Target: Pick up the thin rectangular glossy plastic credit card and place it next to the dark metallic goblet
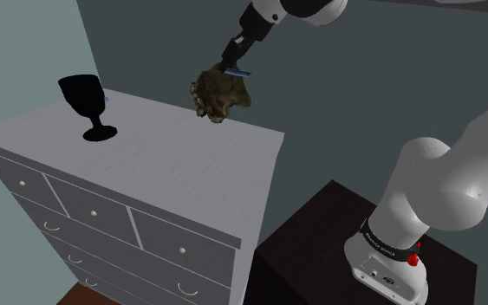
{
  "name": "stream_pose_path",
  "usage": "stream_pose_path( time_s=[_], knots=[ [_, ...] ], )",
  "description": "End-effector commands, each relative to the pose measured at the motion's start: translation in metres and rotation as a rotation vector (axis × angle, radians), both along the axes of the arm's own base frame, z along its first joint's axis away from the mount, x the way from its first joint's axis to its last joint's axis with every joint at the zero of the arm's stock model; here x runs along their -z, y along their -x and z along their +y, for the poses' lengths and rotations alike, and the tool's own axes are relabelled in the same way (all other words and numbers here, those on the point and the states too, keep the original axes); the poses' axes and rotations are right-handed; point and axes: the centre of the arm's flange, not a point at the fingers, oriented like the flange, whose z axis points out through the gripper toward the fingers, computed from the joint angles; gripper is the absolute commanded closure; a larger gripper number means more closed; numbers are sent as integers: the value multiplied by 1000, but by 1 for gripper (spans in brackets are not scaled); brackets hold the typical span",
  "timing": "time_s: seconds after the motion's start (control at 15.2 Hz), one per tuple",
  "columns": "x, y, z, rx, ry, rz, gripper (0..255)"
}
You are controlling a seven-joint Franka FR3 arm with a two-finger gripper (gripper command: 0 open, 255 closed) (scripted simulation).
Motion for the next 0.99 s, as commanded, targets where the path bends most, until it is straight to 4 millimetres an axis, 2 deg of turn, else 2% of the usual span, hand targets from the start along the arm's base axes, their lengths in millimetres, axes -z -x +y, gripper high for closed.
stream_pose_path(
  time_s=[0.0,0.92],
  knots=[
    [0,-20,20,0,0,0,255],
    [-1,-143,158,0,0,0,255]
  ],
)
